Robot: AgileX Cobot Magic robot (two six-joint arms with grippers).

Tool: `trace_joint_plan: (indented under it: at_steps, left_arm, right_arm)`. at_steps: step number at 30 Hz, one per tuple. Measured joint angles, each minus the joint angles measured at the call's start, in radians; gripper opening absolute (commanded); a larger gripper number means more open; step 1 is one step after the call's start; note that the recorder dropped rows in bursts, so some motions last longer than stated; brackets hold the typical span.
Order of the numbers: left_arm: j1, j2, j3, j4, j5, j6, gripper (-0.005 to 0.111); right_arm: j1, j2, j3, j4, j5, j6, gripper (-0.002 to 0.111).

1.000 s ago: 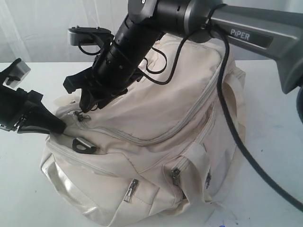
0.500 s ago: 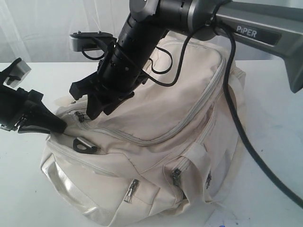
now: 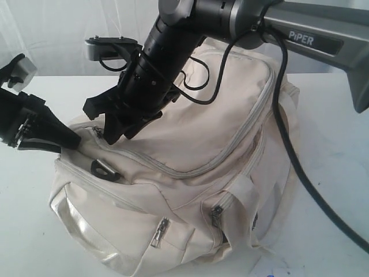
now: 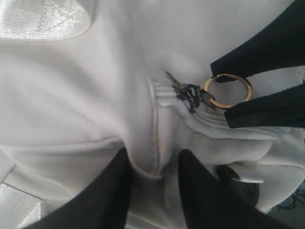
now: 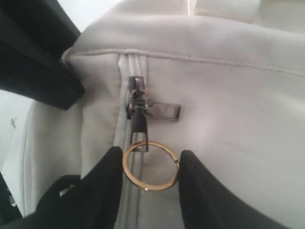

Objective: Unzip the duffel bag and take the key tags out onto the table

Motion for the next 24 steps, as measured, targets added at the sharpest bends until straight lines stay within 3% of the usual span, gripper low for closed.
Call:
trace_joint_plan:
  at_steps: [5,20,24]
  left_arm:
    - [0.000,0.000,0.000,0.002,0.022,0.000,0.062]
    - [0.000,0.000,0.000,0.006,-0.133,-0.023,0.056]
    - [-0.001,0.000,0.000,-0.011,-0.142,-0.025,0.044]
  right_arm:
    - [0.000,0.000,0.000,0.020,0.000,0.000,0.000]
    - [0.000,-0.024,-0.008,0.020,-0.015,-0.006,0.000]
    - [0.000,-0.031,-0.010,0.021,-0.003,-0.007,0.000]
